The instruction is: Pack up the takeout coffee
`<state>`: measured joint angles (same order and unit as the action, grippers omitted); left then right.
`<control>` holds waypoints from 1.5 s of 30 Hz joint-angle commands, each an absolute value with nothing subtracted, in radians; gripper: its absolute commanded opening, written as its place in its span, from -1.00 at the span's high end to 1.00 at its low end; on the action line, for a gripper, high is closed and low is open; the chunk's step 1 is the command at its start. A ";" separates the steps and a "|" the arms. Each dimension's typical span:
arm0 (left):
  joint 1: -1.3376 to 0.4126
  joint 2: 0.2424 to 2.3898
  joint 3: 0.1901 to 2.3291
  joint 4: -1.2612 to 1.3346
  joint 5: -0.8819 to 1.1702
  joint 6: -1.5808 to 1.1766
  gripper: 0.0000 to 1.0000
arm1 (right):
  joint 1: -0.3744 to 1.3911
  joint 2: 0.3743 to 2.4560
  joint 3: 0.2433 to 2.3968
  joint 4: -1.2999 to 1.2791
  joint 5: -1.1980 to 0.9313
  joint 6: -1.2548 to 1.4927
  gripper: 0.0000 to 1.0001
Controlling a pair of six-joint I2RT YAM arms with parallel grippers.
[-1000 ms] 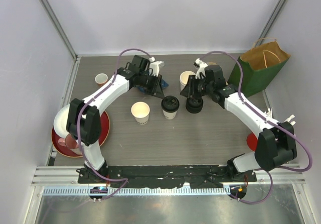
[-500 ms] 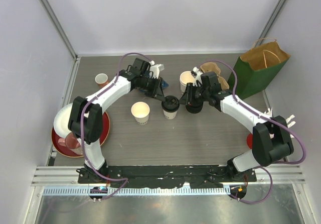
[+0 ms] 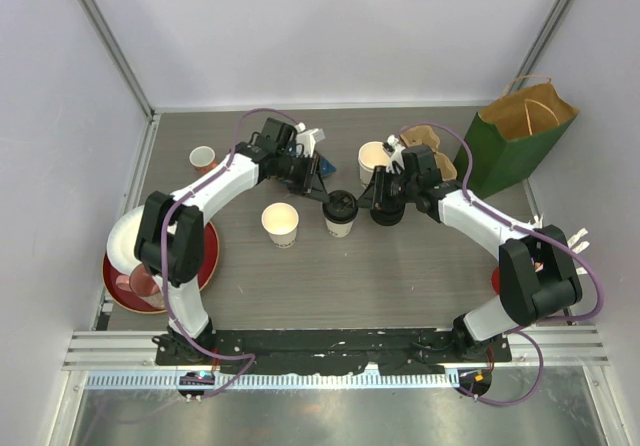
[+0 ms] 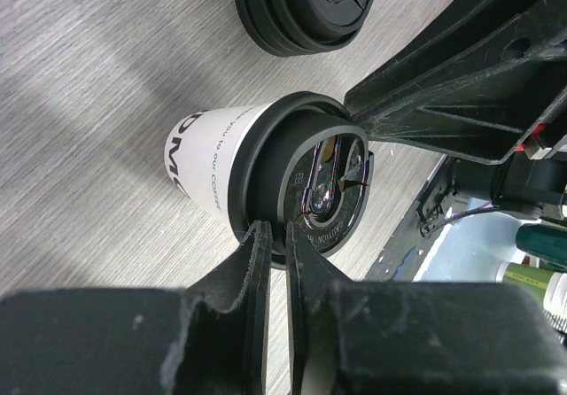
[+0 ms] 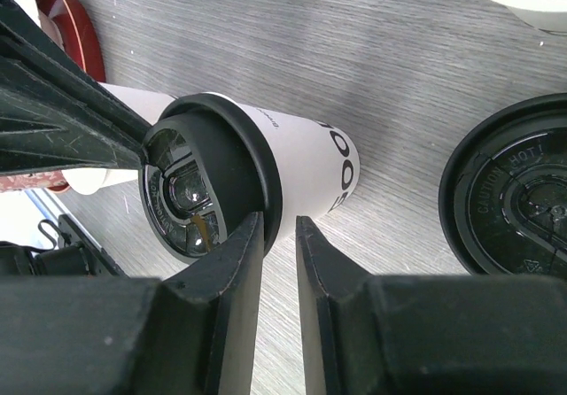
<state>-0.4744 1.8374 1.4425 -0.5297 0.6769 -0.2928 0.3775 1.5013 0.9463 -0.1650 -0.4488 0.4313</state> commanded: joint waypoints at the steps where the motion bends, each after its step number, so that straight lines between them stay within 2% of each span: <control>1: -0.485 1.884 1.381 -0.523 0.667 -0.311 0.77 | 0.387 1.525 0.891 -0.109 -0.462 0.453 0.48; 11: -0.480 1.933 1.321 -0.509 0.689 -0.348 0.94 | 0.385 1.528 0.841 -0.103 -0.436 0.451 0.55; 22: -0.474 1.812 1.431 -0.522 0.756 -0.299 0.56 | 0.387 1.505 0.897 -0.164 -0.396 0.414 0.56; 37: -0.411 1.779 1.470 -0.548 0.755 -0.270 0.43 | 0.387 1.490 0.946 -0.199 -0.390 0.396 0.56; 45: -0.417 1.870 1.459 -0.549 0.738 -0.293 0.49 | 0.387 1.486 0.957 -0.206 -0.391 0.391 0.55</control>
